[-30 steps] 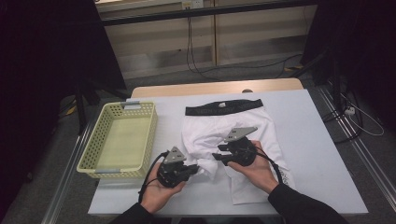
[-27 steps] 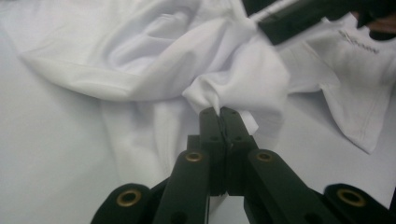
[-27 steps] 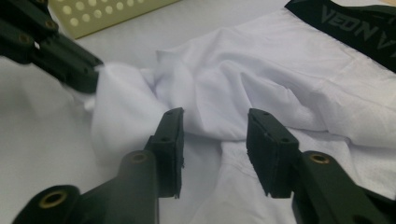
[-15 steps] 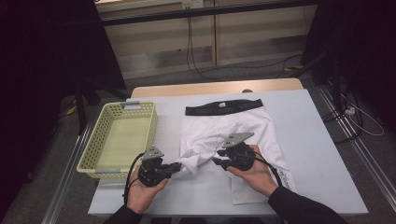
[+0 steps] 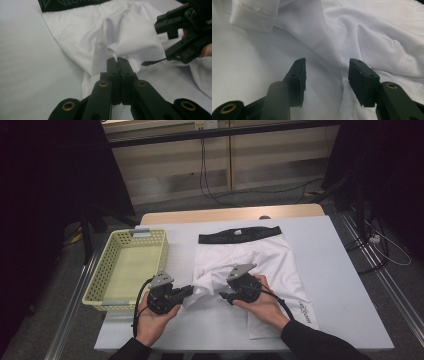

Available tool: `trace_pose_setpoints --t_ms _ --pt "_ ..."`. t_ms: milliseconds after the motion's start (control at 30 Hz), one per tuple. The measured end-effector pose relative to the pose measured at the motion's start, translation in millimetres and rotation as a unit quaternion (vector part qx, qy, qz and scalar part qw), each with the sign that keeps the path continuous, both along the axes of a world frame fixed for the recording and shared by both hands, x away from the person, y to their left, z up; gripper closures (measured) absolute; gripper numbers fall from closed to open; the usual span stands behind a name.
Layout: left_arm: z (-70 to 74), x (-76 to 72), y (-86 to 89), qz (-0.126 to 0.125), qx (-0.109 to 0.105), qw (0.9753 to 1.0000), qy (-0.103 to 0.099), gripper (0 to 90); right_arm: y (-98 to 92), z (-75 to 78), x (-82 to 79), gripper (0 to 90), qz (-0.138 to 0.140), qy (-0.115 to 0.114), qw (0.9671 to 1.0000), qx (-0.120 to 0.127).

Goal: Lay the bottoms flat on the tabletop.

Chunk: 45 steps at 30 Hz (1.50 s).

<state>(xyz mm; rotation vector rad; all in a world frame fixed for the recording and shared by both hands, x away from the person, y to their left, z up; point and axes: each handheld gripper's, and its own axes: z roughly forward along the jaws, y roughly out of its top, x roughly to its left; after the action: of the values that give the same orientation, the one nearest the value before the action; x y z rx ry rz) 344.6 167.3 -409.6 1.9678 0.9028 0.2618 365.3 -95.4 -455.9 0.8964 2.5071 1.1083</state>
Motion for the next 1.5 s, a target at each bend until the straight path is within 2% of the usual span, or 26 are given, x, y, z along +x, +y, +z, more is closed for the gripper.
trace_pose_setpoints --t_ms 33,67,100,200,267,333,467,600,667,733,767,833,967,1200,1267,1400,1500 --pt "1.9 1.1 -1.1 0.001 -0.004 1.0 0.0 89.3 0.3 0.7 0.1 54.7 0.006 0.007 0.9999 0.004" --pt "5.6 2.3 -2.9 0.0 -0.011 0.9999 0.0 89.4 0.9 1.8 -1.1 55.9 0.006 0.006 1.0 0.003" --pt "8.0 2.9 -3.9 -0.002 -0.013 0.9999 -0.003 89.4 1.5 3.7 -3.4 61.7 0.016 0.005 0.9999 0.003" --pt "16.3 5.6 -9.3 -0.001 -0.022 0.9997 -0.011 89.4 2.3 7.1 -8.1 67.4 0.035 0.009 0.9993 0.012" --pt "19.5 8.2 -12.2 -0.002 -0.034 0.9994 -0.008 89.5 3.3 7.8 -9.1 67.1 0.044 0.01 0.9988 0.018" --pt "24.5 9.1 -17.2 0.0 -0.036 0.9992 -0.017 89.6 4.4 7.4 -8.8 65.2 0.042 0.009 0.9989 0.02" --pt "27.7 12.7 -20.1 0.006 -0.04 0.9989 -0.023 89.5 6.9 6.4 -7.3 57.6 0.032 0.004 0.9991 0.027" --pt "14.7 16.5 -18.8 0.026 -0.011 0.9992 -0.027 89.1 10.5 5.4 -8.2 56.4 0.027 -0.003 0.9995 0.015" --pt "8.5 17.4 -19.0 0.035 0.008 0.9988 -0.032 89.2 8.3 3.6 -5.7 56.0 0.014 -0.003 0.9999 0.004" --pt "3.9 17.7 -18.9 0.044 0.015 0.9984 -0.032 89.3 4.1 2.5 -2.0 55.8 0.001 -0.001 1.0 0.002" --pt "3.5 17.8 -17.8 0.052 0.016 0.9979 -0.035 89.4 1.9 1.9 -0.6 54.5 -0.005 0.0 1.0 -0.001" --pt "5.3 17.9 -16.1 0.052 0.008 0.9979 -0.038 89.5 -2.5 -0.3 0.8 53.8 -0.019 0.001 0.9997 -0.013" --pt "14.0 16.3 -13.9 0.054 -0.007 0.9972 -0.051 89.5 -8.7 -2.7 -1.6 51.5 -0.023 0.004 0.9994 -0.024" --pt "20.9 19.8 -9.6 0.064 -0.02 0.996 -0.059 89.6 -10.2 -6.5 -2.1 52.3 -0.031 0.005 0.9989 -0.035" --pt "22.1 20.8 -8.5 0.066 -0.022 0.9958 -0.06 89.6 -11.0 -6.1 -1.3 59.0 -0.034 0.004 0.9988 -0.035" --pt "22.7 22.9 -7.1 0.071 -0.024 0.9953 -0.061 89.6 -13.7 -4.7 -0.4 82.4 -0.049 0.0 0.9978 -0.044" --pt "21.9 25.0 -5.3 0.077 -0.02 0.9951 -0.059 89.6 -17.3 -2.9 -1.7 89.3 -0.053 0.011 0.9973 -0.049"
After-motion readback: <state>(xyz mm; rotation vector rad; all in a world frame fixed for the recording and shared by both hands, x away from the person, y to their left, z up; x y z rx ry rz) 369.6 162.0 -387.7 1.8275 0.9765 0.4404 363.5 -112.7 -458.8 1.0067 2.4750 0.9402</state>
